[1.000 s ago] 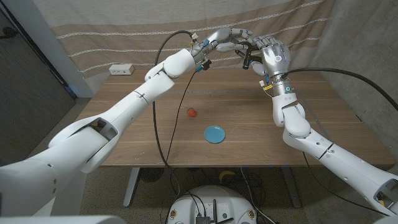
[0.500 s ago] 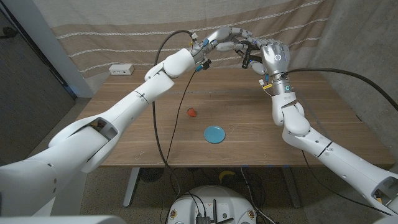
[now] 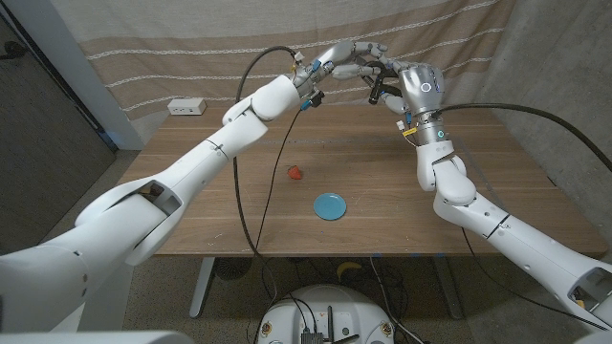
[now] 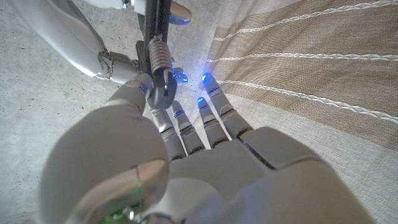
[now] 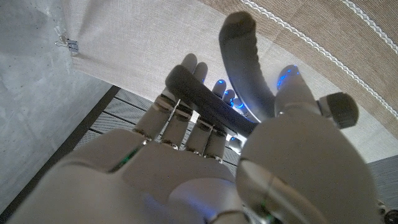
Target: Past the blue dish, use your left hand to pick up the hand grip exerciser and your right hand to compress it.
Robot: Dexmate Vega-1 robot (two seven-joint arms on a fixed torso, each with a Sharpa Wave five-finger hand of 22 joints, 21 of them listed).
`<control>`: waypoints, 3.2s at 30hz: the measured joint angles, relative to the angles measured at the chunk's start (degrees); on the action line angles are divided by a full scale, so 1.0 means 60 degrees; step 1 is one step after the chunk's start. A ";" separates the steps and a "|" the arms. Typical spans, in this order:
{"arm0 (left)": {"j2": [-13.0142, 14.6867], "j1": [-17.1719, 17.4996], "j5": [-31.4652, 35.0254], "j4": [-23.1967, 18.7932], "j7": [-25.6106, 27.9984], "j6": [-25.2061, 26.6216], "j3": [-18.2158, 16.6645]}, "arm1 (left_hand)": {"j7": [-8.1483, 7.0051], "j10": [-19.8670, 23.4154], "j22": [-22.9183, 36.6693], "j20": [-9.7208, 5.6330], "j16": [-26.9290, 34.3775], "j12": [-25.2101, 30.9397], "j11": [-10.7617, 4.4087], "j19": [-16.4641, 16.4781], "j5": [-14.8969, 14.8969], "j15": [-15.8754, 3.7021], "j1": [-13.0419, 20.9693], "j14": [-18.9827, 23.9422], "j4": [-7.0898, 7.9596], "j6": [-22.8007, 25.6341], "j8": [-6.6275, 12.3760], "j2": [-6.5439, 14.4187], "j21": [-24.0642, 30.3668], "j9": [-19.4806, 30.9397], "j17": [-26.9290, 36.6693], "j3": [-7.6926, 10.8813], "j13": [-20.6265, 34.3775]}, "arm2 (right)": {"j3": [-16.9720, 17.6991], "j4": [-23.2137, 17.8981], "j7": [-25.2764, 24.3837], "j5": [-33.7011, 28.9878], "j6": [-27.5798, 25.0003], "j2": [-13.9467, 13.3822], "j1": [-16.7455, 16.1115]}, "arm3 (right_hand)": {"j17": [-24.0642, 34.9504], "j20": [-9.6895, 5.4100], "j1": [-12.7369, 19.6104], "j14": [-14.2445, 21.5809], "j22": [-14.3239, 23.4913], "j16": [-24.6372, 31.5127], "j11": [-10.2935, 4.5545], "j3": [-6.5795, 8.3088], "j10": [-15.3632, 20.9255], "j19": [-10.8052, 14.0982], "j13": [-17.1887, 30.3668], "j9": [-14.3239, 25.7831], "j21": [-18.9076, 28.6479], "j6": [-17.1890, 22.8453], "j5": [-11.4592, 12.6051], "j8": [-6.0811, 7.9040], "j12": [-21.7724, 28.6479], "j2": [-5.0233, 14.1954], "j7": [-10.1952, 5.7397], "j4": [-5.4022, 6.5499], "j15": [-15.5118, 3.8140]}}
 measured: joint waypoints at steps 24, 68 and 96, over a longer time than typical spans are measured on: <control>-0.0021 0.0154 0.0693 0.0397 0.1068 -0.0491 -0.0155 | 0.0245 -0.1659 -0.0192 0.0036 -0.0063 0.0041 0.0060 -0.0413 -0.2728 0.0013 0.0181 -0.0205 -0.0482 -0.4823 -0.2758 -0.0662 0.0371 -0.0501 -0.0039 -0.0145 -0.0001 | -0.0173 0.0627 -0.0809 0.0234 0.0361 0.0220 0.0442 | 0.0001 0.0086 -0.0001 0.0161 0.0048 -0.0329 0.0079 0.0031 0.0382 -0.0299 0.0035 0.0024 0.0177 0.0184 0.0075 -0.0214 -0.0113 -0.0001 0.0196 -0.0031 -0.0134; -0.0683 0.0554 -0.1927 0.2530 0.1165 -0.4335 -0.1481 | 0.0312 -0.0625 -0.0165 0.0447 0.0332 0.0641 0.1314 -0.0610 -0.2510 -0.0038 -0.4970 0.0300 0.1417 -0.3302 -0.3859 -0.0788 -0.0072 -0.0573 0.0004 -0.1982 -0.0133 | -0.0332 0.1195 -0.0680 0.1135 0.0984 0.0307 0.1061 | 0.0996 -0.0699 -0.0002 0.1179 -0.0039 -0.0026 -0.0290 0.0030 0.0006 0.2200 0.0699 0.0460 0.2001 0.0075 0.0520 -0.0585 -0.0423 -0.0001 0.0086 -0.0030 -0.0251; -0.0819 0.1061 -0.2235 0.2751 0.1635 -0.4407 -0.2163 | 0.0390 -0.0508 -0.0191 0.0497 0.0331 0.0641 0.1334 -0.0559 -0.2430 -0.0038 -0.5369 0.0403 0.1598 -0.3226 -0.4000 -0.0658 -0.0185 -0.0575 -0.0020 -0.2037 -0.0131 | -0.0150 0.1279 -0.0423 0.1760 0.1593 0.0268 0.1205 | 0.1418 -0.0902 0.0137 0.1875 0.0213 0.0392 0.0022 0.0122 -0.0059 0.2609 0.0671 0.0464 0.2727 0.0302 0.0480 -0.0715 -0.0418 -0.0140 0.0313 -0.0121 -0.0103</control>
